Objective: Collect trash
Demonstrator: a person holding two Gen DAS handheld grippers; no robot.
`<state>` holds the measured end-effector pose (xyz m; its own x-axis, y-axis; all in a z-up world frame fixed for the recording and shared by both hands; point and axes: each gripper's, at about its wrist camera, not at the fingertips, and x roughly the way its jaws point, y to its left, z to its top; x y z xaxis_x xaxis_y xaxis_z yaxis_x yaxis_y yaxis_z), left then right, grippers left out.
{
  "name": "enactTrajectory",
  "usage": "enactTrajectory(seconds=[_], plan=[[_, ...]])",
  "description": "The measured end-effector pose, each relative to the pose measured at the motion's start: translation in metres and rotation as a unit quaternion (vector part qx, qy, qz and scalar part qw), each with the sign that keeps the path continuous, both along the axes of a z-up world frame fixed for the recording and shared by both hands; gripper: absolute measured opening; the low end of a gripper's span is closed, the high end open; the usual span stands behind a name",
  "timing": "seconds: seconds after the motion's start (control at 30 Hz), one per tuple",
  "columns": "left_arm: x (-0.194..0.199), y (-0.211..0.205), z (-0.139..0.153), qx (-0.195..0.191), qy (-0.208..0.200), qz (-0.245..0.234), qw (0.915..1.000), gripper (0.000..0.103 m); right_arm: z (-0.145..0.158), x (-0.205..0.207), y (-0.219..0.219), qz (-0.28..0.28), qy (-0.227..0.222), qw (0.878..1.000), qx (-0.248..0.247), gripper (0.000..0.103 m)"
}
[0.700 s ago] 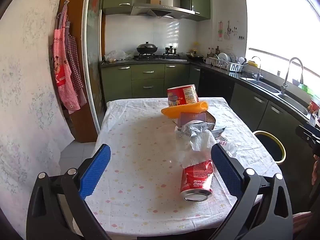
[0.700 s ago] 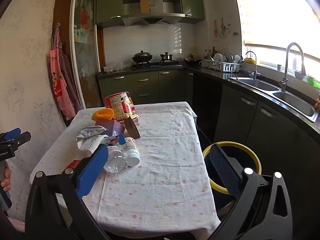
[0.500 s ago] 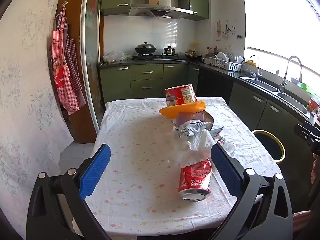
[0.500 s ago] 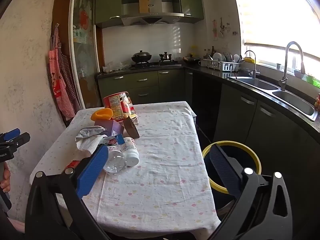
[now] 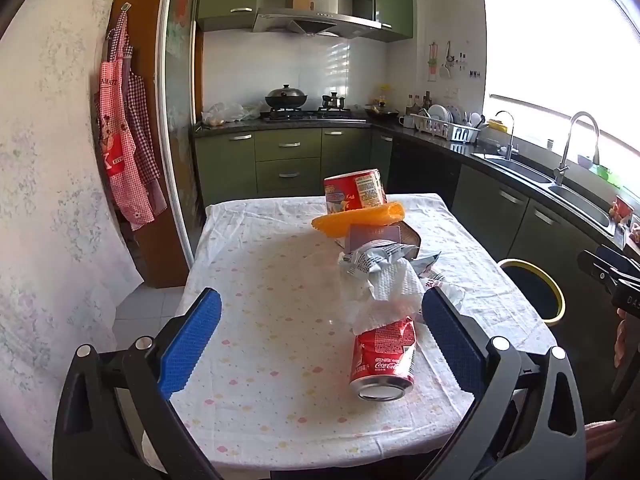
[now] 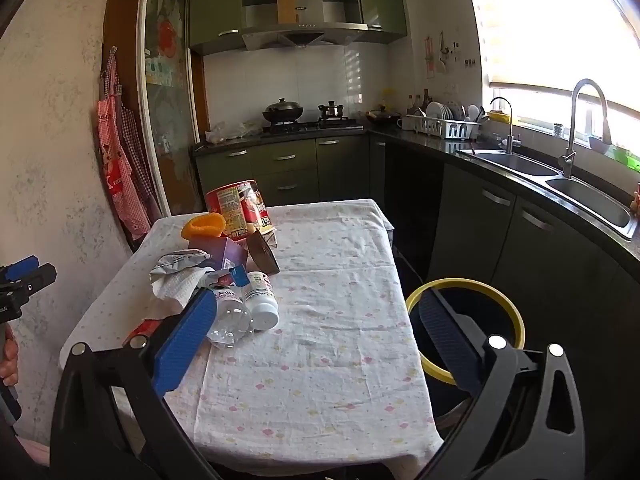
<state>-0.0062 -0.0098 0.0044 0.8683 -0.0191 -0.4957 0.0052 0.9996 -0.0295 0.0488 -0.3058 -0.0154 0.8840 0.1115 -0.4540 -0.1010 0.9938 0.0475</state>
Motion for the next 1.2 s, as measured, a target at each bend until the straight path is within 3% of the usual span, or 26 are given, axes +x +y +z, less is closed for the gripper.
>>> enactTrajectory(seconds=[1.2], plan=[[0.005,-0.004,-0.014,-0.002,0.017,-0.013,0.9998,0.099,-0.011,0.005,-0.002,-0.002,0.012,1.0,0.005,0.097]])
